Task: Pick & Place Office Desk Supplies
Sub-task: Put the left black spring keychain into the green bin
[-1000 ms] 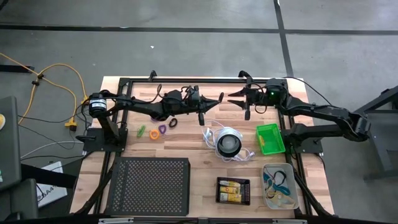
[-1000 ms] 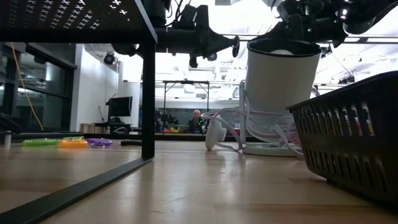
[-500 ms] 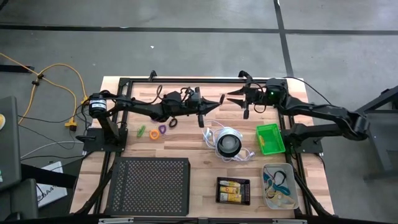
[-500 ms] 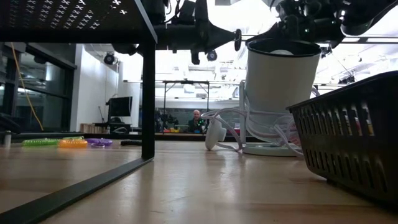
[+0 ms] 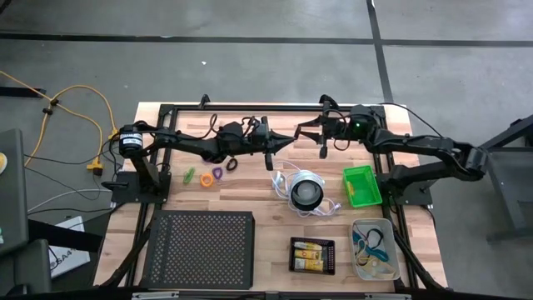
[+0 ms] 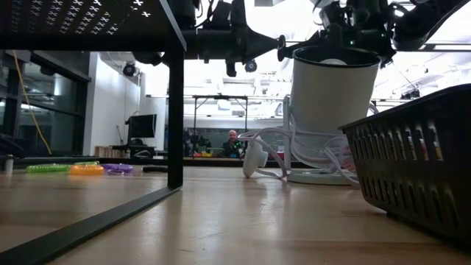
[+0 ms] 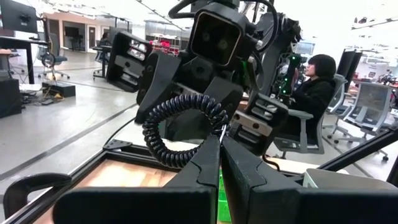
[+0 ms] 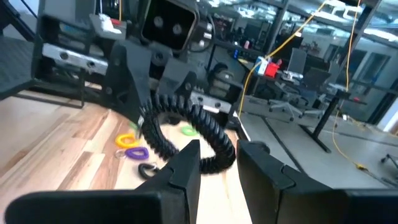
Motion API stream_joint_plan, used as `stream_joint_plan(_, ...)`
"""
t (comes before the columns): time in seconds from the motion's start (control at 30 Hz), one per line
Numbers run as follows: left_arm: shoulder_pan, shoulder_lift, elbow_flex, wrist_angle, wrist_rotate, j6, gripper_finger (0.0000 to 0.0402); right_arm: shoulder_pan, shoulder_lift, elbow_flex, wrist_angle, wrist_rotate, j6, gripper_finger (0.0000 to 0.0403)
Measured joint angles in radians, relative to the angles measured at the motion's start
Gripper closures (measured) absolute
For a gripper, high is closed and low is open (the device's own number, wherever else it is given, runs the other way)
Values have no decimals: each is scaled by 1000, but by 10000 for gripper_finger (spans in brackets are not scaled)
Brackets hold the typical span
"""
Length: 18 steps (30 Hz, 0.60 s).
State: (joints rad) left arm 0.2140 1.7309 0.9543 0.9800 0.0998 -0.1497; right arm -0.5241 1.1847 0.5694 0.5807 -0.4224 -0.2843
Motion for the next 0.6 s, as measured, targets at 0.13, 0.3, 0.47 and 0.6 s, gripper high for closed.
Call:
stream_joint_plan(0.13, 0, 0, 0, -5, 0, 1, 401, 11, 0, 0, 32, 0, 0, 310)
stream_joint_plan(0.3, 0, 0, 0, -6, 0, 2, 400, 23, 0, 0, 45, 1, 0, 310)
stream_joint_plan(0.47, 0, 0, 0, -7, 0, 2, 400, 38, 0, 0, 52, 4, 0, 310)
stream_joint_plan(0.6, 0, 0, 0, -6, 0, 2, 400, 43, 0, 0, 62, 38, 0, 310)
